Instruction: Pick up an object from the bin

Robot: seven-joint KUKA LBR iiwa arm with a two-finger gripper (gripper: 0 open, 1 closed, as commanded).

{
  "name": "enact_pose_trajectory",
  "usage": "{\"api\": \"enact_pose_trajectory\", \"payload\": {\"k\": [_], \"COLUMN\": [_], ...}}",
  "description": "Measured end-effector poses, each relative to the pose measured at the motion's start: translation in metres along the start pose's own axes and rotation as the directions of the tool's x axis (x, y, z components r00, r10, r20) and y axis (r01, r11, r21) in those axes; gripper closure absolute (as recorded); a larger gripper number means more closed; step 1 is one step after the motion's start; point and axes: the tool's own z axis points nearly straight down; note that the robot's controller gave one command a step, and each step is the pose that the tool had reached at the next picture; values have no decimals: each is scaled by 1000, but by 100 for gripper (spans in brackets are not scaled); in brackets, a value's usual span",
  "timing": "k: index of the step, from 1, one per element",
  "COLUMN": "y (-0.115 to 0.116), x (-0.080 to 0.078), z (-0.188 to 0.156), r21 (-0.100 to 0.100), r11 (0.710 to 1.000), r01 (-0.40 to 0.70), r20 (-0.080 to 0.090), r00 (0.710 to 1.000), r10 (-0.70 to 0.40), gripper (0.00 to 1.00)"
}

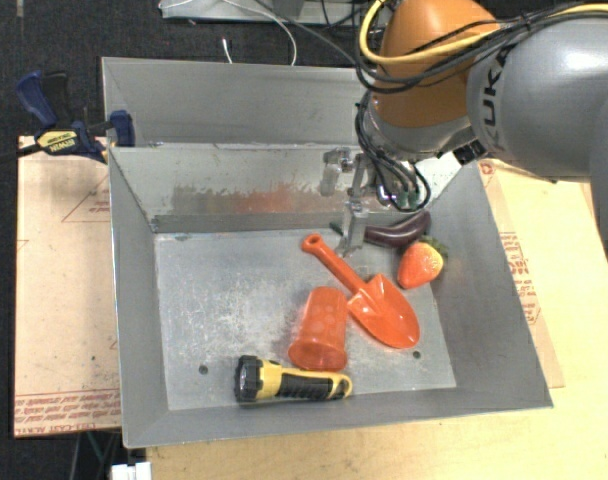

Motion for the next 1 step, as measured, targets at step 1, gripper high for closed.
{"api": "enact_pose_trajectory", "payload": {"k": [1], "y": [0], "x": [-1], "z": [-5], "r21": [-1], "r11": [1000], "r01": [-1], "r20": [8], "r00": [1000], "r10": [1], "gripper": [0]}}
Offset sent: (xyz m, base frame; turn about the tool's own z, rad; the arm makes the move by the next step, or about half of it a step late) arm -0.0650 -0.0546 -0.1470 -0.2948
